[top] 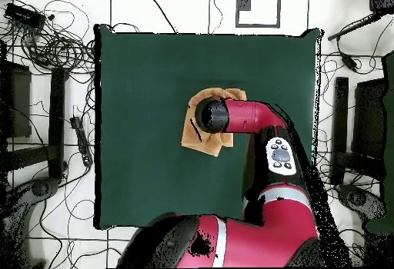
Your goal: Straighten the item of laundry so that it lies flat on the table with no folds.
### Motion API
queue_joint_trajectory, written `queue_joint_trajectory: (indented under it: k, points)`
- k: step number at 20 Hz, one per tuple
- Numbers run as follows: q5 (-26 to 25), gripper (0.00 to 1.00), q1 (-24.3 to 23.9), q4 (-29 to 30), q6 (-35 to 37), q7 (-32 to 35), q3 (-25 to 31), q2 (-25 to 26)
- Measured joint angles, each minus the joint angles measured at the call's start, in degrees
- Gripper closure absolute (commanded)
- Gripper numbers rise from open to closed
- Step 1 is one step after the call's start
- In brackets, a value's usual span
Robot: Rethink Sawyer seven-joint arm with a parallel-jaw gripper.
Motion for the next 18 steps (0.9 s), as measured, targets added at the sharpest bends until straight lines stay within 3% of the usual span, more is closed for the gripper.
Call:
queue_joint_trajectory:
  k: [18]
  points:
    - [-0.8,0.00,-0.3,-3.1,0.0,0.0,1.0,1.1]
